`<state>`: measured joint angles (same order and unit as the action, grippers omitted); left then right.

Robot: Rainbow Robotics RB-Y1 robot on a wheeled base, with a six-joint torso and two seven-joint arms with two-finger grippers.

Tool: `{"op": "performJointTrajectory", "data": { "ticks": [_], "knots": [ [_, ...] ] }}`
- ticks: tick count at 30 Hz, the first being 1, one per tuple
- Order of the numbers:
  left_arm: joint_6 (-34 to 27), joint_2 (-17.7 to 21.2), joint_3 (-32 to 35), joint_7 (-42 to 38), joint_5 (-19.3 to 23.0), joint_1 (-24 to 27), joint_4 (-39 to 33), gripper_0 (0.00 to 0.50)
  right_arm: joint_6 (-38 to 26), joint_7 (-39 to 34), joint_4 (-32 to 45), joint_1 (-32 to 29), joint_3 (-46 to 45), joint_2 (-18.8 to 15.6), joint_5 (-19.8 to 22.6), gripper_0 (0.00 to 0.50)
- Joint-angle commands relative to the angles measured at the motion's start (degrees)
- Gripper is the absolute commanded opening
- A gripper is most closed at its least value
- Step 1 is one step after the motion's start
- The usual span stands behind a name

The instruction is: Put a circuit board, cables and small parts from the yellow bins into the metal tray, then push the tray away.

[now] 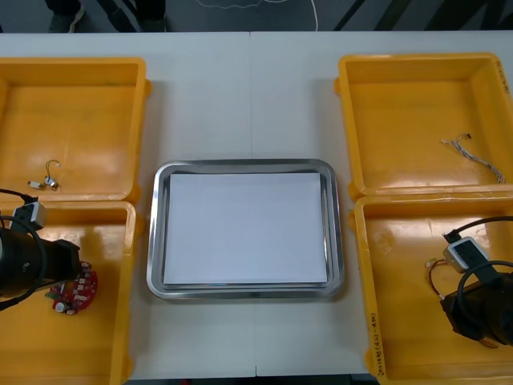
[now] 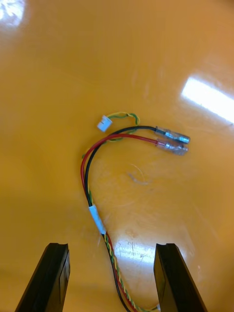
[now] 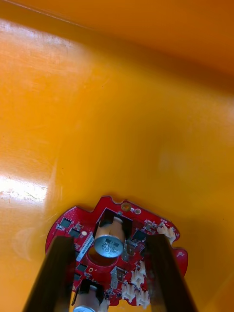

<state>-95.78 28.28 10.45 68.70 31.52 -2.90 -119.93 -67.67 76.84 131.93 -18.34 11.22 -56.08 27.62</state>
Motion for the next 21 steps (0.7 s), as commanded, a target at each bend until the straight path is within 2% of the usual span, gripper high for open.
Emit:
{"op": "performJointTrajectory", "data": {
  "ticks": [1,14,16,21],
  "knots": [
    [0.2,0.1,1.9,2.0,0.2,1.3,-0.6,0.495,-0.3,3.3,1.1,1.2,0.1,-1.9,2.8,0.500],
    [-7.4,0.1,8.1,-0.2,2.4,0.4,-9.1,0.500,-0.3,7.0,-3.4,3.5,0.1,0.8,4.8,0.500],
    [-7.4,0.1,9.1,-1.8,2.8,-0.6,-10.4,0.500,-0.3,7.4,-3.9,3.8,0.1,1.1,4.9,0.500],
    [-7.4,0.1,10.4,-11.7,3.3,-2.9,-12.8,0.500,-0.3,8.1,-4.8,4.1,0.1,2.0,5.3,0.500]
  ]
}}
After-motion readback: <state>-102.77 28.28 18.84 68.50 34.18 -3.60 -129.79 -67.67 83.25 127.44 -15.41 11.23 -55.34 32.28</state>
